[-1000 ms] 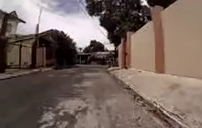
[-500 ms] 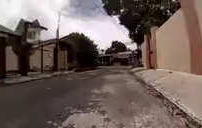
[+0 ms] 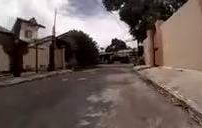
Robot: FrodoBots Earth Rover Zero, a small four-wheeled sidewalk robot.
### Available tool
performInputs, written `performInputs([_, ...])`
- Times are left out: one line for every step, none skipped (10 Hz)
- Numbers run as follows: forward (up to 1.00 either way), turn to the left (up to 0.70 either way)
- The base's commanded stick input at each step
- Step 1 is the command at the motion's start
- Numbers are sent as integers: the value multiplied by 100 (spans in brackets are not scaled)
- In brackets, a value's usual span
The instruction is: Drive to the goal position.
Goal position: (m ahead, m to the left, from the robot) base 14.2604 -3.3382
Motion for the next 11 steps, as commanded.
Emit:
performInputs([100,-32])
performInputs([100,-12])
performInputs([100,0])
performInputs([100,0])
performInputs([100,0])
performInputs([100,0])
performInputs([100,0])
performInputs([100,0])
performInputs([100,0])
performInputs([100,0])
performInputs([100,0])
